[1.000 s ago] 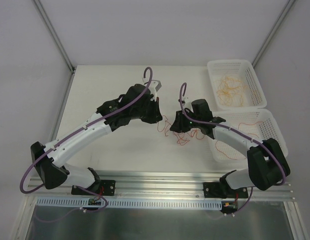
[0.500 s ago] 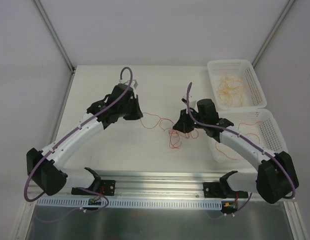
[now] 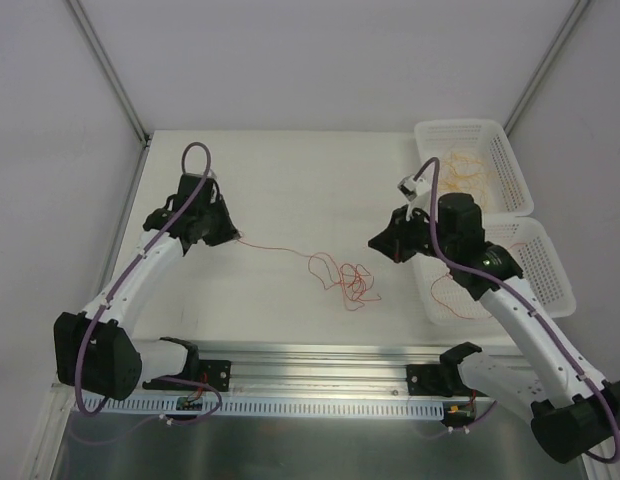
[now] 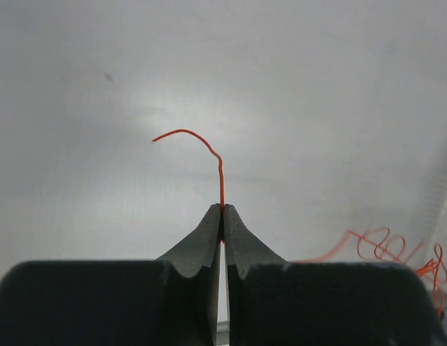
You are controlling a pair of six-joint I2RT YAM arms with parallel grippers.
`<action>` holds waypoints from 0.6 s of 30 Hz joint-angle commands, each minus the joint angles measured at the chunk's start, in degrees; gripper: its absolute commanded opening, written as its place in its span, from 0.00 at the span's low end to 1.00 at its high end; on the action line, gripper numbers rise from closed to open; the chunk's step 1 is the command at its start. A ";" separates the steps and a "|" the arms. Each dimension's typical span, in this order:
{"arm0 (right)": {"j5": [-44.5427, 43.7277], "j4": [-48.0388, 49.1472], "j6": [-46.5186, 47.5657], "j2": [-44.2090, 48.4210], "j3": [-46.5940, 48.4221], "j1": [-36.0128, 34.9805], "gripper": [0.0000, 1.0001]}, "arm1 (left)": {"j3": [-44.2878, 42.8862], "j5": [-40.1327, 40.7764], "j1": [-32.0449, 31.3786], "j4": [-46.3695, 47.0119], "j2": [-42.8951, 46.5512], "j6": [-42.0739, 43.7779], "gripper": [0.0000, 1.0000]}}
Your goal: Untangle the cables
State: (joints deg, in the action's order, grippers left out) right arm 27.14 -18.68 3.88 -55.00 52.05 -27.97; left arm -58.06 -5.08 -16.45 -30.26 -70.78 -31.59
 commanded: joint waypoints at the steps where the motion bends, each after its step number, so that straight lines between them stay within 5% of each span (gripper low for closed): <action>1: -4.01 -8.82 1.57 4.11 8.65 3.26 0.01 | 0.85 5.17 5.54 -2.17 2.14 2.68 0.00; 10: 0.02 -13.49 0.17 -3.61 11.68 2.83 0.03 | 0.05 -2.83 5.81 -1.56 2.84 3.12 0.00; 14: -3.57 -11.65 -2.03 -8.44 6.05 -1.73 0.29 | 4.09 -3.01 5.81 -1.47 3.72 3.56 0.02; 18: -13.05 -9.19 -6.59 -15.11 1.49 -7.01 0.44 | 7.17 -3.27 5.81 -1.38 5.57 3.64 0.02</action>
State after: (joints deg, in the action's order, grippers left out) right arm 20.75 -28.99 1.32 -67.77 55.24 -32.25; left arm -52.62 -7.05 -10.20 -31.22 -67.88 -29.15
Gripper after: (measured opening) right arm 0.414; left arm 0.022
